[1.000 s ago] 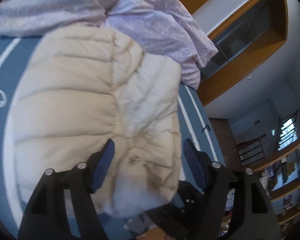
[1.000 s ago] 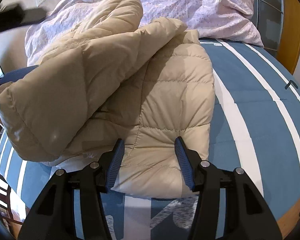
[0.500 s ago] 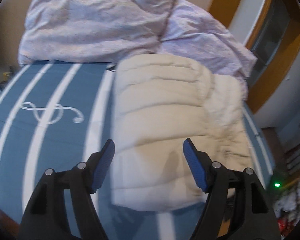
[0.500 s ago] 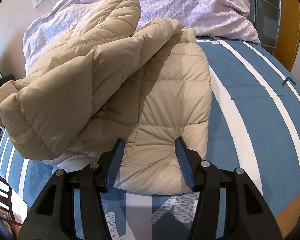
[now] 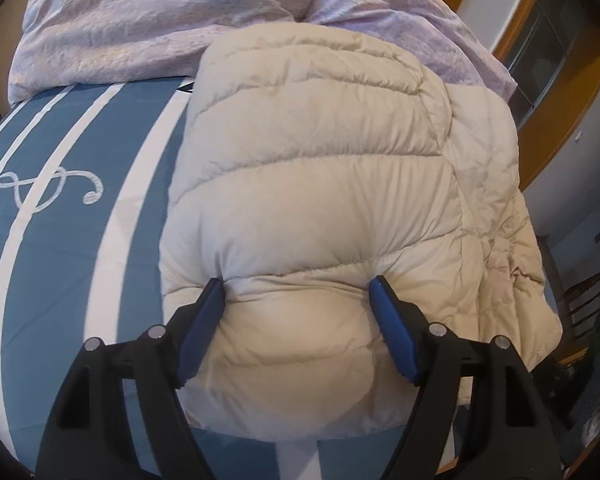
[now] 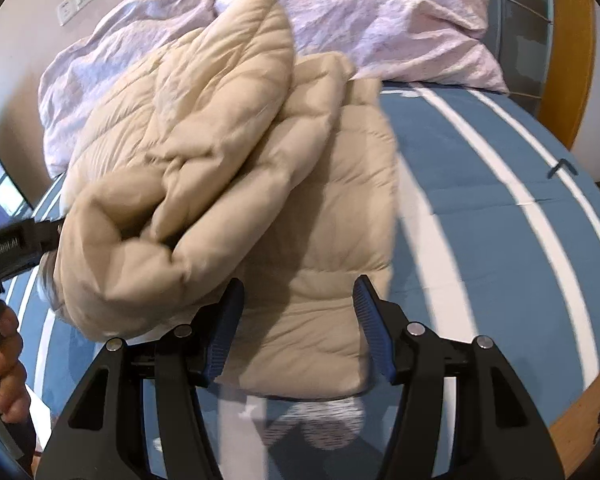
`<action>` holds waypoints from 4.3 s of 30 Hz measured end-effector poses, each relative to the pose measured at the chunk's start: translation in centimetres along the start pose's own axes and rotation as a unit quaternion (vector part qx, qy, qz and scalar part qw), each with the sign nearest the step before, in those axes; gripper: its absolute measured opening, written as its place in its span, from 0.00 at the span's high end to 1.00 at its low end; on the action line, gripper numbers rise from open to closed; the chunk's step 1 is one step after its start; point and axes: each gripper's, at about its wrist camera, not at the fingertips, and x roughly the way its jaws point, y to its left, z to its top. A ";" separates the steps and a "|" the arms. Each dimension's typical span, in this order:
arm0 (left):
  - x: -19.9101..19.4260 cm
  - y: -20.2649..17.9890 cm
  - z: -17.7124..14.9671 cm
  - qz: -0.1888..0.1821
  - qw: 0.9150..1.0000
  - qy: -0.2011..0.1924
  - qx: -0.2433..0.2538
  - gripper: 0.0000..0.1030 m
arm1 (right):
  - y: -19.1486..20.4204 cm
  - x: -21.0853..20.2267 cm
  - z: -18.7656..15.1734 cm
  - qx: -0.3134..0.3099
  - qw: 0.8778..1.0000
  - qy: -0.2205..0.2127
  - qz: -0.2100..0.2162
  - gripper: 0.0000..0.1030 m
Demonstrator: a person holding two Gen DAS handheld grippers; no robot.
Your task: Fold large clothes
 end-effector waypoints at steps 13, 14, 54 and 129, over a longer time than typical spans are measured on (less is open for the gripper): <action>1.2 -0.3 0.0 -0.001 1.000 -0.001 0.015 0.26 | -2.6 -4.5 5.9 0.037 0.996 -0.077 0.015 0.48; 1.2 -0.3 0.0 0.001 1.000 -0.001 0.017 0.26 | -2.1 -4.6 6.4 0.032 0.996 -0.081 0.024 0.49; -0.8 -2.3 3.3 0.011 0.997 -0.041 0.064 0.25 | -2.0 4.2 2.7 0.033 0.999 0.014 0.035 0.78; 8.7 -1.8 6.9 0.137 0.984 -0.068 0.088 0.06 | 2.0 3.4 9.8 0.017 0.998 -0.051 0.032 0.68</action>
